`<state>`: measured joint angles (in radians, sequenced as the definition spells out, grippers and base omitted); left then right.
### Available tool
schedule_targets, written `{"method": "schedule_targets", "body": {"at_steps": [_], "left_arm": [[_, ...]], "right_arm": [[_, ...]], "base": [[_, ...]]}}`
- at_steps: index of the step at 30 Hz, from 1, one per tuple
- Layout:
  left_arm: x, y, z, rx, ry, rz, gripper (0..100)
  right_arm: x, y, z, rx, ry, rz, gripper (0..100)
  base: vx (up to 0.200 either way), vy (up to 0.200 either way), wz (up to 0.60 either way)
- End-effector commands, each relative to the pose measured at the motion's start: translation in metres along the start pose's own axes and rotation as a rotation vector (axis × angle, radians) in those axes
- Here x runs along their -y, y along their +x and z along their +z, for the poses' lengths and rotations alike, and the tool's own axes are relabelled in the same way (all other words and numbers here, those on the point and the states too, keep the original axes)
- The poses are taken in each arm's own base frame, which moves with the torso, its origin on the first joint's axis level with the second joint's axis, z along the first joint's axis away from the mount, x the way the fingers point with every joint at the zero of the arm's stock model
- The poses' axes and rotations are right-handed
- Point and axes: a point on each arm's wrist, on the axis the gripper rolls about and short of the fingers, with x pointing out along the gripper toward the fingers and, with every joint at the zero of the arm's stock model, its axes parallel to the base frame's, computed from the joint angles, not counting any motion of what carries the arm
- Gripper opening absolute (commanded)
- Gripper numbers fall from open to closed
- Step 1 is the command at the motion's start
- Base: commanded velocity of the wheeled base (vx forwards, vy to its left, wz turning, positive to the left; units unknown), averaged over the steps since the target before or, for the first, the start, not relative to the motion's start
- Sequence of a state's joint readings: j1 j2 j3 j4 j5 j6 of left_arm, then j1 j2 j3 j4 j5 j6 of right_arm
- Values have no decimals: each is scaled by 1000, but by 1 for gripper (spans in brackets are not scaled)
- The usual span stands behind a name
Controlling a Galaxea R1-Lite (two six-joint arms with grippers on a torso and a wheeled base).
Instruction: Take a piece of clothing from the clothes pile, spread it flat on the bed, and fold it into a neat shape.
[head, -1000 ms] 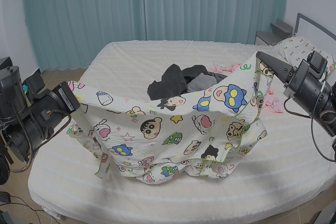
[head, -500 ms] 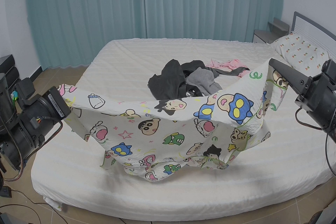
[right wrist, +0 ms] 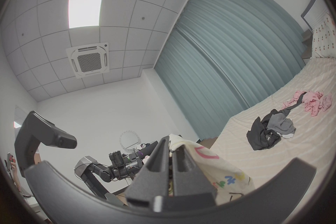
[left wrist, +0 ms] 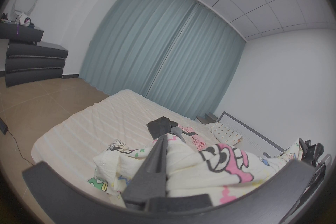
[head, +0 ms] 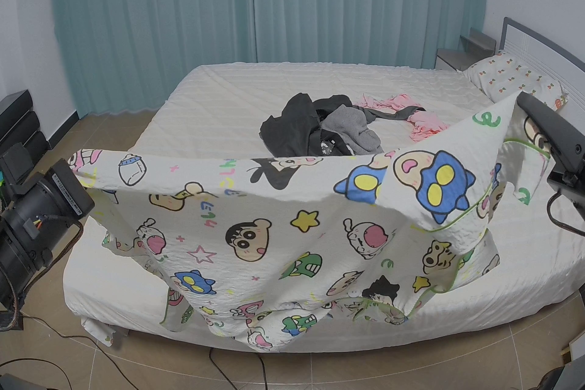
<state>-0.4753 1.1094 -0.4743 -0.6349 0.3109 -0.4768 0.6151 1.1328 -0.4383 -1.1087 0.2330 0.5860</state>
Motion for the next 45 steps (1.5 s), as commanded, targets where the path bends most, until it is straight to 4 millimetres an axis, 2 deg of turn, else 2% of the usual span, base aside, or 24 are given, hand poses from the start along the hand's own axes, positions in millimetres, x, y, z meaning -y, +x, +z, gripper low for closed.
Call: {"method": "schedule_targets", "body": {"at_steps": [1,10,14,17,19,23,26,29,36,43,45], "left_arm": [[-1,-8,4,24,2,-12,0],[-10,-10,-14,-44,30,16,0],[-11,5,-25,-103,41,48,0],[-12,11,-31,-133,51,60,0],[-11,22,-37,-165,60,78,0],[-12,46,-48,-210,56,125,0],[-9,56,-49,-213,45,129,0],[-2,78,-46,-203,40,132,0],[4,117,-58,-228,50,151,0],[-8,158,-78,-268,64,218,0],[-15,174,-88,-287,70,246,0]], "right_arm": [[-5,-6,5,19,-3,18,0],[4,-2,-5,-41,18,-34,0],[24,10,-7,-57,7,-126,0],[27,13,-4,-50,2,-137,0],[33,18,-9,-72,7,-158,0],[59,28,-20,-112,8,-247,0],[69,31,-22,-121,9,-278,0],[92,39,-27,-130,10,-345,0],[123,49,-34,-120,4,-399,0],[155,59,-43,-133,11,-457,0],[168,65,-52,-153,21,-476,0]], "base": [[0,0,0],[0,0,0],[0,0,0],[0,0,0],[0,0,0],[50,0,0],[200,0,0],[200,0,0],[200,0,0],[200,0,0],[200,0,0]]}}
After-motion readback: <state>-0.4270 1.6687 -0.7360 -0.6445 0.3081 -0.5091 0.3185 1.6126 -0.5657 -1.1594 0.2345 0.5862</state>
